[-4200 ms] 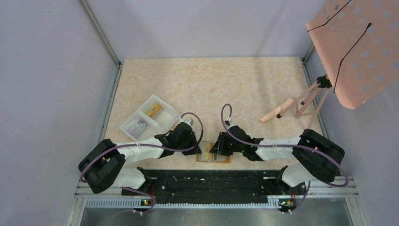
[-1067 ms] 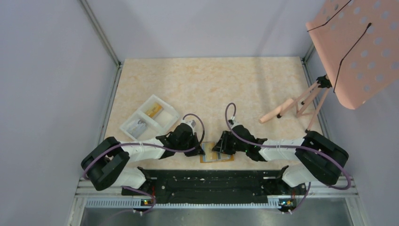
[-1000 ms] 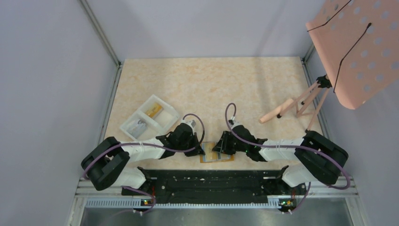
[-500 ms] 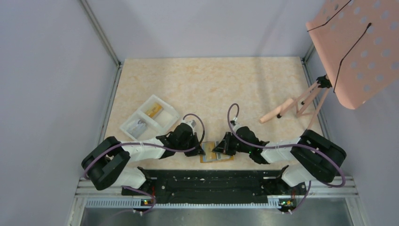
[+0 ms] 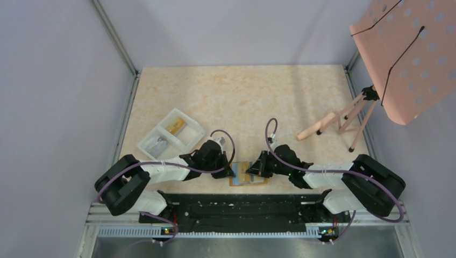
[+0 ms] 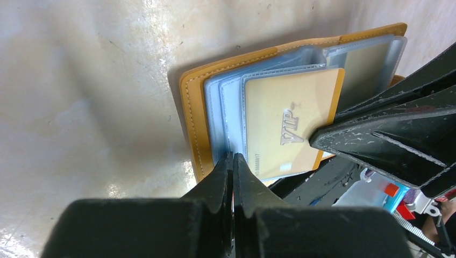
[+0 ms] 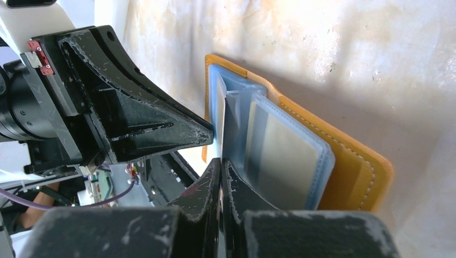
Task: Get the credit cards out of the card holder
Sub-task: Remove the credit card from the card holder.
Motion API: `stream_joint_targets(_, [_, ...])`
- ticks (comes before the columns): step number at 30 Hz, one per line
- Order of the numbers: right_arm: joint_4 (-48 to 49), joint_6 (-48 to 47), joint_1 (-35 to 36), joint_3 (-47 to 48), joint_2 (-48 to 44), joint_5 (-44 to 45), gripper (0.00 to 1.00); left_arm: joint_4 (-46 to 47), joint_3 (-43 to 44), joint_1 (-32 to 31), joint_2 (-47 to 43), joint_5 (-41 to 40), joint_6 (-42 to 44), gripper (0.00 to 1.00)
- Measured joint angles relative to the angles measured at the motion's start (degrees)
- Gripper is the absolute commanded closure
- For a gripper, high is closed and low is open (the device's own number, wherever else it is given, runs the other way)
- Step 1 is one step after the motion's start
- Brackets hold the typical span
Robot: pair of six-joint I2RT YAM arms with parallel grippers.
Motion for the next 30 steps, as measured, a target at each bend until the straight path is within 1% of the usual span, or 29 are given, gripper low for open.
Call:
stream_joint_targets(5, [-2.10, -1.05, -0.02, 0.00, -1.33, -0.04, 1.00, 0.04, 0.11, -0.04, 0.13, 0.04, -0.02, 1.00])
stream_joint_targets(6, [-2.58, -1.29, -0.04, 0.00, -1.79, -0.02, 0.94, 0.07, 0.11, -0.04, 0.13, 0.04, -0.04, 1.00])
stream_joint_targets(7, [-3.15, -1.44, -0.15, 0.00, -2.34, -0.04, 0.92, 0.07, 0.11, -0.04, 0.13, 0.04, -0.11, 1.00])
stream_joint_targets(8, [-3.67, -1.51, -0.31, 0.00, -2.93, -0.04, 0.92, 0.04, 0.11, -0.04, 0.13, 0.04, -0.20, 1.00])
stream_joint_targets(9, [-4.07, -1.62, -0.42, -0.02, -3.39, -0.04, 0.99, 0.07, 0.11, -0.04, 0.13, 0.04, -0.24, 1.00])
stream_joint_targets(10, [-4.42, -1.79, -0.57, -0.07, -3.82, -0.09, 1.00, 0.07, 0.11, -0.04, 0.13, 0.02, -0.28, 1.00])
stream_joint_targets(19, [-2.43, -1.01, -2.21, -1.81, -4.44, -2.60, 1.00, 0.07, 0.11, -0.04, 0.15, 0.02, -0.92, 1.00])
stream_joint_targets(22, [-3.28, -0.85, -2.29, -1.77, -4.61, -2.29, 1.00, 0.04, 0.11, -0.04, 0.15, 0.00, -1.03, 1.00])
stream_joint_targets(25, [-8.81, -1.25, -2.56, -1.60, -7.52, -0.52, 1.00, 0.04, 0.11, -0.09, 0.15, 0.00, -1.05, 1.00])
stream_joint_targets(30, [-20.33, -2.21, -2.67, 0.09, -17.22, 3.82, 1.00, 0.00, 0.11, -0.09, 0.11, -0.02, -1.05, 1.00])
